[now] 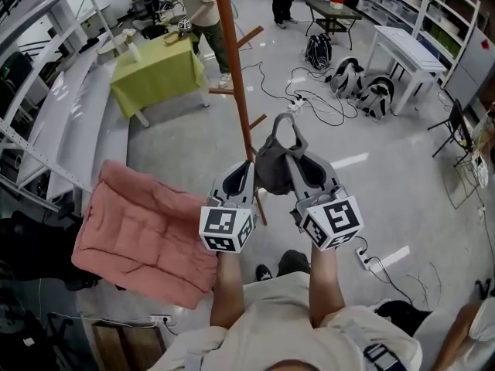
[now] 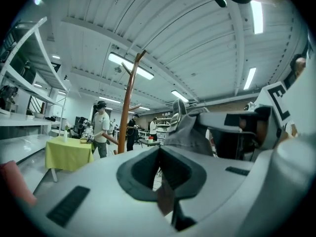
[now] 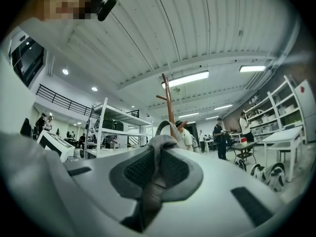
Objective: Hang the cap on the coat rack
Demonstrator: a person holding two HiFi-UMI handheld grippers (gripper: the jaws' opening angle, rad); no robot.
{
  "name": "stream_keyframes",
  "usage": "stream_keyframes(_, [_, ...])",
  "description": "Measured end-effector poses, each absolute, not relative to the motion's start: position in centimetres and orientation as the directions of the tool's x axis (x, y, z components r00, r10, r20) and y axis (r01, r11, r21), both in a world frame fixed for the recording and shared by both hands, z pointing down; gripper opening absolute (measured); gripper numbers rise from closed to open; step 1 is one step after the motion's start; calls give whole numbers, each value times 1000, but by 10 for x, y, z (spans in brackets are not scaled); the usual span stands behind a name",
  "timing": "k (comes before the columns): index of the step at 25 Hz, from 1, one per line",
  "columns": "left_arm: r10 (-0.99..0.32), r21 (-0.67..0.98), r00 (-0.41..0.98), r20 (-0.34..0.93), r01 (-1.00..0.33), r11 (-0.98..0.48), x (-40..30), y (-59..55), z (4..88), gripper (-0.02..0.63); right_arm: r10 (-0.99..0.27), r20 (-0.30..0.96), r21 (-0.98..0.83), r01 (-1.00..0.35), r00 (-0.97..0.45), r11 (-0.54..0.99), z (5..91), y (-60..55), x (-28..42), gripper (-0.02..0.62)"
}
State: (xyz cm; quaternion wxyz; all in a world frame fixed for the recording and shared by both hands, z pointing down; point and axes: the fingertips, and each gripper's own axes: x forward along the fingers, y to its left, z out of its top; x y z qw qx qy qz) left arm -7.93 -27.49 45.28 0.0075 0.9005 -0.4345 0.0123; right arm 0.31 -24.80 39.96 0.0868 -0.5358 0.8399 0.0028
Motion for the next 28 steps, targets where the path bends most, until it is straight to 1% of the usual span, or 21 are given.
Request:
stream_keyframes(10, [-794,-33,608,-19,-794,-607,-70,-302,399,6,-872,-167,-50,-880,-460,473,364,-285,-8,23])
stream_keyframes(17, [-798,-54,599,-72,-801,-596,-59,-324,362,6,-831,-189,6,-847,-523,532,332,-310,-18,23])
stream_keyframes(28, [-815,-158,573,-90,-816,-556,-63,-365,300,6,-764,-238,58,-794,-599,604,280,-351,-41,23])
